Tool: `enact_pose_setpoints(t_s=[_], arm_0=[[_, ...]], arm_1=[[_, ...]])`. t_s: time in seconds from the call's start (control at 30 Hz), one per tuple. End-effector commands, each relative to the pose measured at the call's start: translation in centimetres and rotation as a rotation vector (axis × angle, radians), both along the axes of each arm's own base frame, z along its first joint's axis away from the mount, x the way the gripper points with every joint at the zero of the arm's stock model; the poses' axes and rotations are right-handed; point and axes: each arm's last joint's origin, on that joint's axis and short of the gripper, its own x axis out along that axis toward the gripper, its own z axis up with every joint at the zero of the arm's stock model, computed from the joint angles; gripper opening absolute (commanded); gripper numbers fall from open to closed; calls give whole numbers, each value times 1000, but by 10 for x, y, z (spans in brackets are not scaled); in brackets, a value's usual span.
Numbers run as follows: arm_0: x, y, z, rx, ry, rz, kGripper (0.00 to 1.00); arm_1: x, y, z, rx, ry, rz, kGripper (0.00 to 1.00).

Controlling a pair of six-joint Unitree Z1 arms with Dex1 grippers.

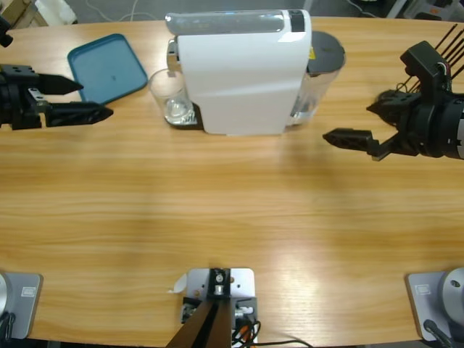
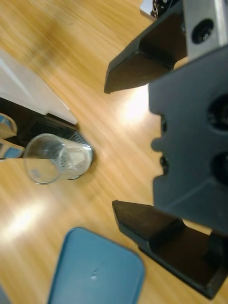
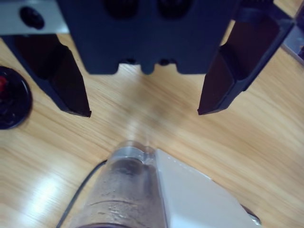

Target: Pour coffee

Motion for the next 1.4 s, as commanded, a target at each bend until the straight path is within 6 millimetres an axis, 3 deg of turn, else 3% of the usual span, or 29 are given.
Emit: enact_pose_setpoints(t_s=[0.03, 0.17, 0.23, 0.27, 0.3, 0.37, 0.4, 0.6, 0.93, 1.4], arm_0=[[-30, 20, 1, 42, 42, 133, 941], [-30, 25, -6, 64, 64, 219, 902], [-30, 28, -9, 86, 68, 263, 881], [-29, 29, -10, 90, 72, 280, 876], [-29, 29, -11, 94, 73, 287, 876], [-29, 29, -13, 97, 77, 290, 876], [-28, 29, -15, 98, 78, 290, 876], [-26, 28, -19, 106, 82, 296, 876], [-17, 23, -25, 125, 107, 296, 876], [-16, 23, -25, 126, 109, 296, 876]], arm_1=[[2, -7, 1, -68, 9, -40, 1000], [4, -5, 7, -61, 2, -38, 1000], [12, -4, 19, -58, -17, -53, 997], [18, -5, 29, -49, -30, -71, 946], [26, -5, 39, -50, -42, -80, 723], [39, -1, 59, -63, -61, -79, 77], [42, 1, 67, -71, -77, -70, 0], [56, 7, 85, -158, -171, -18, 0], [126, 55, 116, -213, -151, 49, 0], [165, 88, 89, -203, -16, 142, 0]])
